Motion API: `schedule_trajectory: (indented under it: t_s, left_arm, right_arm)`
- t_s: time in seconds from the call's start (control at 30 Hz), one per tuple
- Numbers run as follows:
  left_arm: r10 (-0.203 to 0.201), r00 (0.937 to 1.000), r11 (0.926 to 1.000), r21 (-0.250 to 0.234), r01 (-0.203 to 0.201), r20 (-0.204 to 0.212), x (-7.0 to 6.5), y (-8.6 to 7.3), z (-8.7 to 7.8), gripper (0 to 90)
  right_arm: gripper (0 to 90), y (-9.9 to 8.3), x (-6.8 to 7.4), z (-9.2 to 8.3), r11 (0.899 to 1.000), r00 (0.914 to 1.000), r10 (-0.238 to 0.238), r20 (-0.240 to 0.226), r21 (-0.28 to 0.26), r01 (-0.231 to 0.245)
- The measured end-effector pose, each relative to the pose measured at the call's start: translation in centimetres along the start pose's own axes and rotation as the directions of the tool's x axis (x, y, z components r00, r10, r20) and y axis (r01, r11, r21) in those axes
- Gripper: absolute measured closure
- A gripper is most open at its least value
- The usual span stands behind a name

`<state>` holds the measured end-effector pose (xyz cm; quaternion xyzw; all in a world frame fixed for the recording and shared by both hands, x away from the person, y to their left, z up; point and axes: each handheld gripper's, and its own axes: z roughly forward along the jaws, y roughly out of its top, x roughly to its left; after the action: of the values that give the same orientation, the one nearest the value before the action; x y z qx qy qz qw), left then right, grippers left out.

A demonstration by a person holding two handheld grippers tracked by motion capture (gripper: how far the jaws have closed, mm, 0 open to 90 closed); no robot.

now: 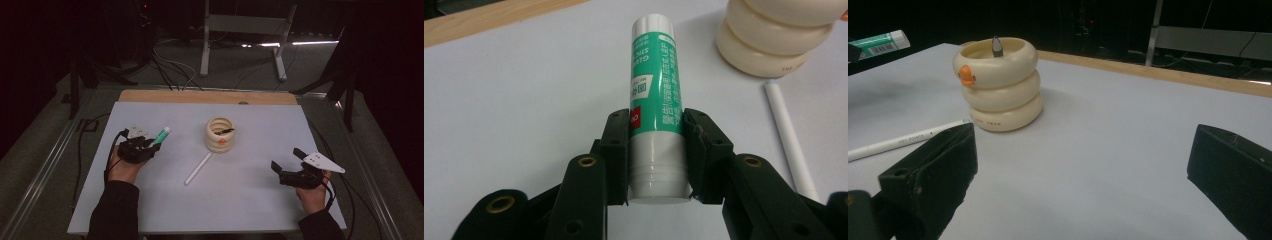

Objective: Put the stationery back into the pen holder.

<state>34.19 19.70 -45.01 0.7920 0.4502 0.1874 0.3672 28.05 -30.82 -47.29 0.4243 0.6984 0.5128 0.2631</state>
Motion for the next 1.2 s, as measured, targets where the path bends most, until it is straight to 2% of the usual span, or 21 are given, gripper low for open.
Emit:
schedule_trajectory:
  t_s: [0.37,0.73,1.2]
  left_arm:
    - [0.016,0.9992,0.9999,-0.003,-0.016,0.035,-0.5,1.2,-0.2,65.9]
    - [0.055,0.9975,0.9984,-0.012,-0.055,0.043,-0.8,2.5,-0.6,65.9]
    - [0.072,0.995,0.9973,-0.022,-0.071,0.069,-1.1,3.9,-0.8,66.0]
  right_arm:
    - [0.1,-0.1,0.1,0.1,1.0,0.9999,0.013,0.001,-0.004,-0.013]
    - [0.1,0.0,0.1,0.0,1.0,0.9999,0.014,0.007,-0.009,-0.014]
    - [0.1,0.0,0.2,0.0,1.0,0.9999,0.015,0.004,-0.007,-0.015]
